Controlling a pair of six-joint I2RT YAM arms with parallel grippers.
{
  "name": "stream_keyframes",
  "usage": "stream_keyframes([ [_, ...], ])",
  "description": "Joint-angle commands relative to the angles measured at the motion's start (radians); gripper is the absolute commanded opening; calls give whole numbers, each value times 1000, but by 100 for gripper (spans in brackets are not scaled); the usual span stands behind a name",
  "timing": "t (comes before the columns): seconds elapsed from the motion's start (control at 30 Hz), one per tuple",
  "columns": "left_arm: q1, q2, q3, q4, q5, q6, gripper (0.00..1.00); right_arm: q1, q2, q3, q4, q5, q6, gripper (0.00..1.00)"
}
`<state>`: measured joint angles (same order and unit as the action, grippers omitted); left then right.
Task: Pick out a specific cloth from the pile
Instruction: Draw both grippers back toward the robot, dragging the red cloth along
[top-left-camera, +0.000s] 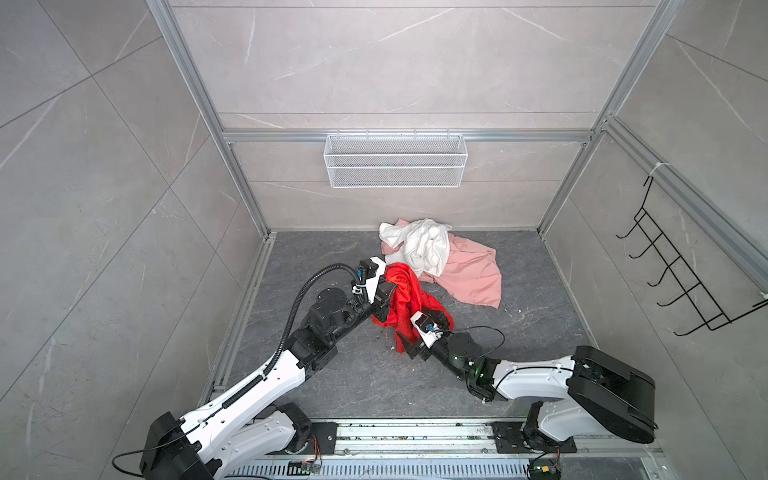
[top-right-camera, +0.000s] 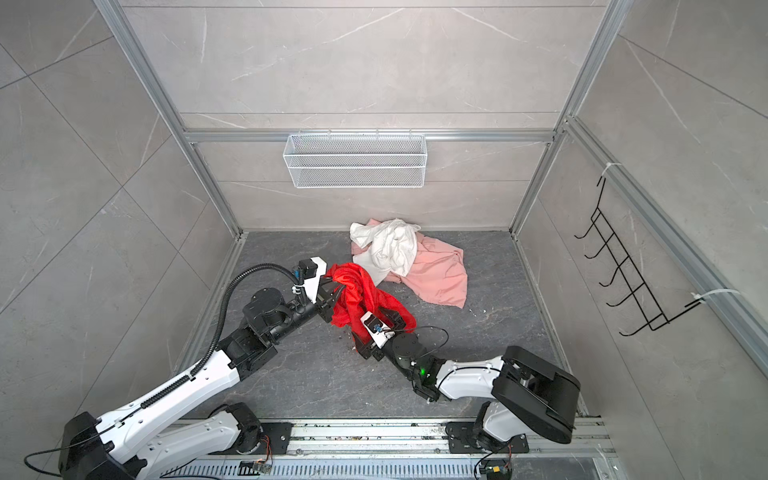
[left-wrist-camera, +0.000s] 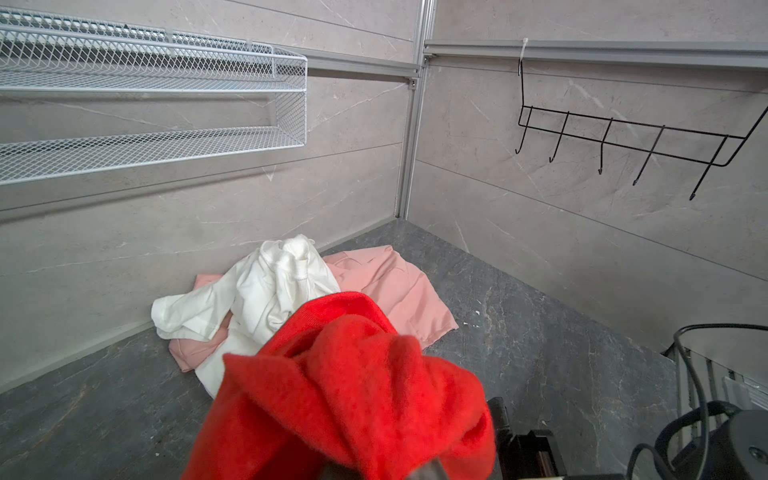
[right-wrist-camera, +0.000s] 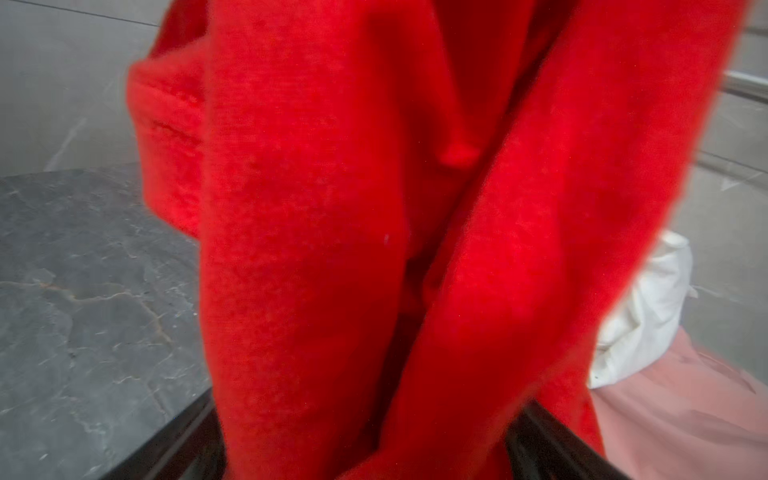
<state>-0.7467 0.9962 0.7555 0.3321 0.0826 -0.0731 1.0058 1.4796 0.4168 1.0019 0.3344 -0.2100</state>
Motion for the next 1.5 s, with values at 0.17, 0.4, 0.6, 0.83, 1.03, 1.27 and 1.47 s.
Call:
stream_keyframes([
  [0.17,-3,-22,47,74,13,-18,0,1,115,24,189,75,-47,94],
  [0.4,-3,-33,42,68,8,-14,0,-4,126,19,189,58,-23,65],
  [0.6,-3,-40,26,70,3,-19,0,-4,64,39,80,28,-16,40],
  [0.83,-2,-57,9,70,-19,-38,0,-5,-68,75,-106,32,7,19],
  [1.03,-2,-66,32,17,-21,-44,0,-3,-230,110,-346,12,37,7],
  [1.27,-4,-85,85,-71,-7,-40,0,0,-443,206,-706,-15,57,2],
  [1.47,-11,-129,111,-166,15,-73,0,5,-561,273,-914,-39,94,1],
])
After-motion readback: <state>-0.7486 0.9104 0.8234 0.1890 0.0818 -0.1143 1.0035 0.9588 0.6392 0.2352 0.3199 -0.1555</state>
